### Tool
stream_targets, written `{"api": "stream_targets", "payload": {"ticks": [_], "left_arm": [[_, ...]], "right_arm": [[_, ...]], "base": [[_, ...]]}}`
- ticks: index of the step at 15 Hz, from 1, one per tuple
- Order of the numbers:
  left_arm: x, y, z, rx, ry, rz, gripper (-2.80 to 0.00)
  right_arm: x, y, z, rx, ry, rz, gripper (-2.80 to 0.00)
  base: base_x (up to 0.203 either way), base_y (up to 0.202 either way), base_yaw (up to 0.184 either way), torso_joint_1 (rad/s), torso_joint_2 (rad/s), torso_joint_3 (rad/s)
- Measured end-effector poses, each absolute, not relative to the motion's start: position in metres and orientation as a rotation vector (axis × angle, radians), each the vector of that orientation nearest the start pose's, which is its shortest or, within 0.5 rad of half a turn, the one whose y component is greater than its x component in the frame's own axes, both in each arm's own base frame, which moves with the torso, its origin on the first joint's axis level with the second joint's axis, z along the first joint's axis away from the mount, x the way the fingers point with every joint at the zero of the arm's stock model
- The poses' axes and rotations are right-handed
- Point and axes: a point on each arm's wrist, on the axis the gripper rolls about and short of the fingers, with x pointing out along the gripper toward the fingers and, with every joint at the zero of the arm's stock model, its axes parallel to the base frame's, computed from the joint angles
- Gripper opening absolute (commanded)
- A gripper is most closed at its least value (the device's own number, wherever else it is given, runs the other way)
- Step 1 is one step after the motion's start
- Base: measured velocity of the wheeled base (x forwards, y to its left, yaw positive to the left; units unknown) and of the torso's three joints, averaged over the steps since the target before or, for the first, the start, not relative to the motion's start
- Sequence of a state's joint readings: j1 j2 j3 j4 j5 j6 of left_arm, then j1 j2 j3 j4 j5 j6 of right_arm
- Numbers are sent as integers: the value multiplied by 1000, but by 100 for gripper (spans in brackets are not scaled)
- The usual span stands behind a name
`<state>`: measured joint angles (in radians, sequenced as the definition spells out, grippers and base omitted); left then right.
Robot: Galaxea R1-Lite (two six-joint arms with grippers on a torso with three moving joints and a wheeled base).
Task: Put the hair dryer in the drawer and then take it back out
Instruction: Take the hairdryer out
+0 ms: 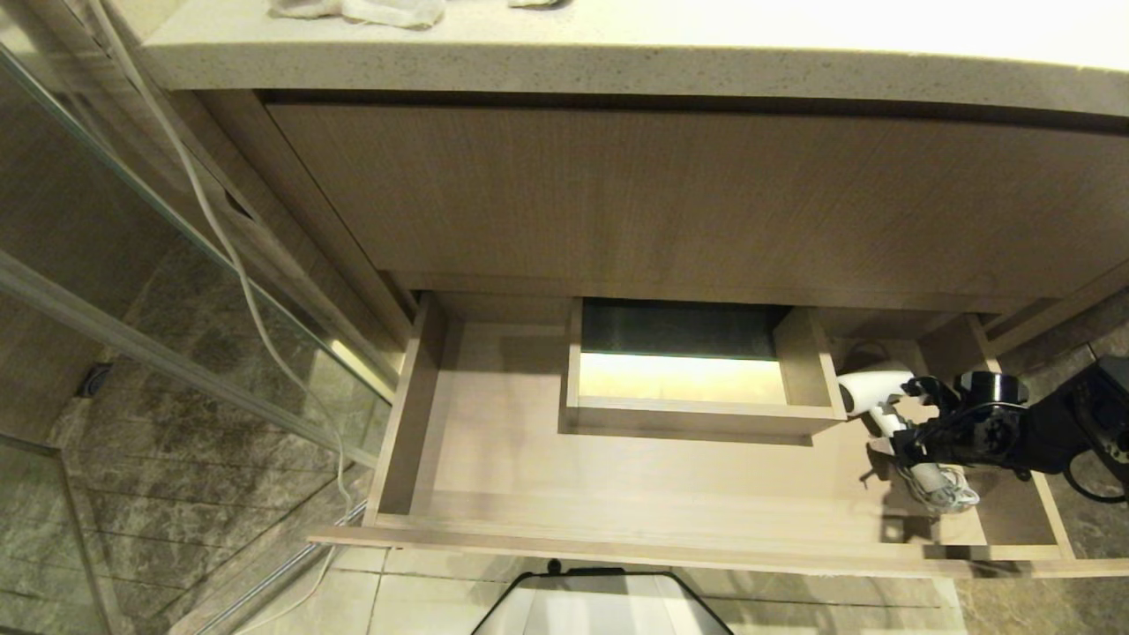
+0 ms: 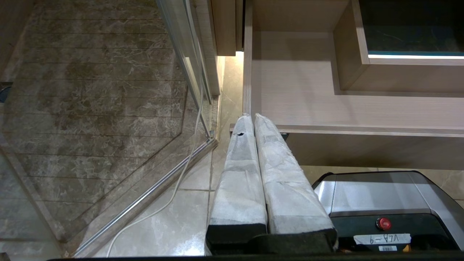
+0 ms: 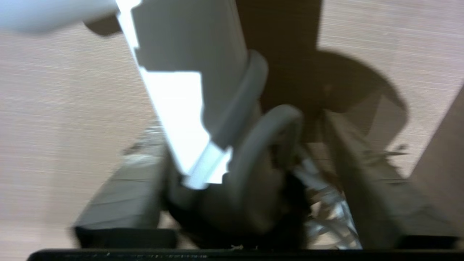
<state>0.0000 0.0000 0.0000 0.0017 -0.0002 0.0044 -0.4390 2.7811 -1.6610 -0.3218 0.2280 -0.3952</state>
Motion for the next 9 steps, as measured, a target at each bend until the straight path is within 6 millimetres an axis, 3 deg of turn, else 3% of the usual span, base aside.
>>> {"api": "stream_targets", "payload": {"ticks": [4, 9], "left_arm": [[-23, 0, 75, 5, 2, 0, -280], [-23, 0, 75, 4, 2, 0, -280]], "right_arm": [[451, -208, -78, -132, 765, -59, -280], [448, -206, -40, -146, 729, -65, -280]], "base": [[0, 0, 0, 0, 0, 0], [0, 0, 0, 0, 0, 0]]}}
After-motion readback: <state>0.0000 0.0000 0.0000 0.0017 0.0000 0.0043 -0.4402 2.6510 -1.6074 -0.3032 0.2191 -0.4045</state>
